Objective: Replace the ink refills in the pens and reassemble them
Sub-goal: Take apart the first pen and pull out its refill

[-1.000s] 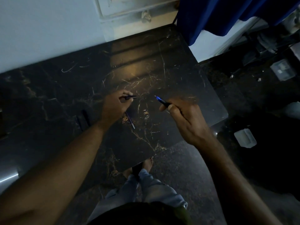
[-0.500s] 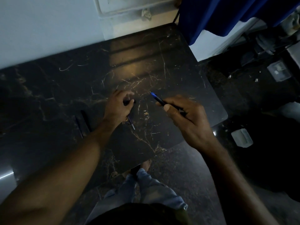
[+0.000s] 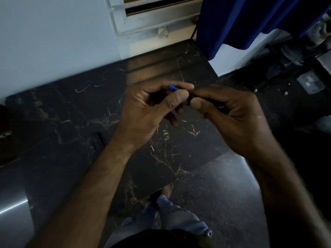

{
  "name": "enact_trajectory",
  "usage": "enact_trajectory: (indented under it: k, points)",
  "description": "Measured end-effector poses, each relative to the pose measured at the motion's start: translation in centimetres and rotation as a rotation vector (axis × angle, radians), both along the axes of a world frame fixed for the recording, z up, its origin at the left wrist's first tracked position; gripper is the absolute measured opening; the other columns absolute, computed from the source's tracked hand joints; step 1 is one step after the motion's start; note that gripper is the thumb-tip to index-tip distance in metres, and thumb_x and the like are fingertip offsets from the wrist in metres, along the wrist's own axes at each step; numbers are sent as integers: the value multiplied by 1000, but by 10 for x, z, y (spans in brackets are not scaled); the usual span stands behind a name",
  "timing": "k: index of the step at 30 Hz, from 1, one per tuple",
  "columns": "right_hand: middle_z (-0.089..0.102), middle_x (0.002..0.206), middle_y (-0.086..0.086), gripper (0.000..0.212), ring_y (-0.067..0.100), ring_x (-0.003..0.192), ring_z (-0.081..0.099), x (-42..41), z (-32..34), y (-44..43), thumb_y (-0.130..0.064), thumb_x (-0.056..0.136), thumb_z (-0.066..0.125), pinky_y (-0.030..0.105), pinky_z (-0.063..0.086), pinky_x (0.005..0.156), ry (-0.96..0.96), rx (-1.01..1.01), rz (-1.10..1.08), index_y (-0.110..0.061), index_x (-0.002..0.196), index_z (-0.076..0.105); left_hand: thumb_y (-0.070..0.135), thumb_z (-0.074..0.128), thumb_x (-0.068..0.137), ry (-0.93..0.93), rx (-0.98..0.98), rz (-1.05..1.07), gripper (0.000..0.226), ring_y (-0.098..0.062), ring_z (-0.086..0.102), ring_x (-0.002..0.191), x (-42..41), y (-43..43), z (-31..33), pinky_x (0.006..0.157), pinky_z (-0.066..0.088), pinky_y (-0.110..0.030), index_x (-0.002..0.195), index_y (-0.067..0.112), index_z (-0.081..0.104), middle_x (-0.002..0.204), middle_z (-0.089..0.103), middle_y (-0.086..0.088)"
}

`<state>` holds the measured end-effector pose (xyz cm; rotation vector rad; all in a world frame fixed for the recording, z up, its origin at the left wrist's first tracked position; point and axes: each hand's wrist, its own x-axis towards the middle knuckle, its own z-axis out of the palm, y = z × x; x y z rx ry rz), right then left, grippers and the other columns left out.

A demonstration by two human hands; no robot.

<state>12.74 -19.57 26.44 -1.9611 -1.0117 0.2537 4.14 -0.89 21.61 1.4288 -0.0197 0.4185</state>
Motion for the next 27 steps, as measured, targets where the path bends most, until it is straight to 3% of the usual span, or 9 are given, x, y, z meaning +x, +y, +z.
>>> enact_trajectory:
  k: [3, 6, 9, 12, 14, 17, 19, 24, 27]
  points:
    - [62, 107, -29, 19, -6, 92, 66, 0, -2, 4, -36, 106, 56, 24, 56, 77, -118, 5, -20, -32, 123, 63, 0, 67, 102, -25, -21, 106, 21, -12, 72, 68, -2, -9, 0, 49, 57, -25, 118, 12, 75, 85, 77, 2]
    - [64, 106, -21, 23, -3, 94, 65, -2, -9, 6, -30, 108, 60, 24, 56, 78, -207, 24, -60, -21, 125, 72, 5, 69, 103, 12, -71, 250, 11, -12, 70, 59, -2, -26, -3, 45, 53, -24, 96, 10, 77, 77, 75, 2]
    - [62, 108, -15, 26, -4, 88, 58, -3, -18, 5, -27, 108, 63, 20, 51, 75, -292, 0, -98, -11, 123, 77, 9, 70, 103, 94, -102, 342, 20, -11, 66, 52, 1, -32, -5, 42, 50, -24, 84, 9, 72, 68, 71, 2]
    - [59, 112, -16, 27, -7, 91, 56, -5, -26, 2, -28, 108, 63, 19, 52, 77, -323, 6, -99, -10, 124, 76, 14, 66, 107, 145, 26, 332, 29, -11, 56, 42, 6, -33, -6, 42, 44, -24, 78, 13, 65, 57, 61, 3]
    - [59, 114, -15, 27, -2, 95, 58, -5, -28, 0, -28, 107, 64, 21, 53, 78, -338, 11, -96, -10, 125, 76, 15, 62, 110, 208, 19, 316, 39, -8, 45, 38, 10, -34, -4, 42, 39, -22, 74, 2, 58, 51, 50, 2]
    - [58, 117, -16, 29, -4, 97, 58, -3, -29, -5, -32, 107, 62, 20, 54, 79, -335, -14, -81, -15, 128, 73, 20, 60, 112, 323, -13, 215, 47, -10, 39, 36, 15, -29, -4, 42, 34, -21, 78, -13, 59, 49, 45, -4]
    - [61, 116, -16, 25, -5, 94, 61, 1, -26, -11, -32, 106, 64, 24, 56, 76, -285, -9, -60, -23, 129, 69, 29, 64, 110, 362, 53, 127, 49, -12, 46, 39, 17, -20, -3, 44, 39, -23, 84, -12, 66, 51, 50, -6]
    - [74, 99, 3, 22, 18, 82, 70, 16, -18, -20, -25, 104, 71, 43, 54, 66, -213, 21, -67, -15, 122, 77, 7, 70, 104, 152, 56, -7, 6, -20, 75, 74, 9, -10, 5, 58, 61, -32, 108, 9, 74, 88, 74, -12]
    - [74, 96, 7, 21, 22, 80, 70, 20, -17, -17, -26, 104, 71, 45, 54, 65, -203, 18, -60, -16, 122, 77, 3, 68, 104, 86, 105, 106, 11, -22, 72, 62, 9, -13, 4, 50, 58, -32, 97, 11, 72, 76, 71, -9]
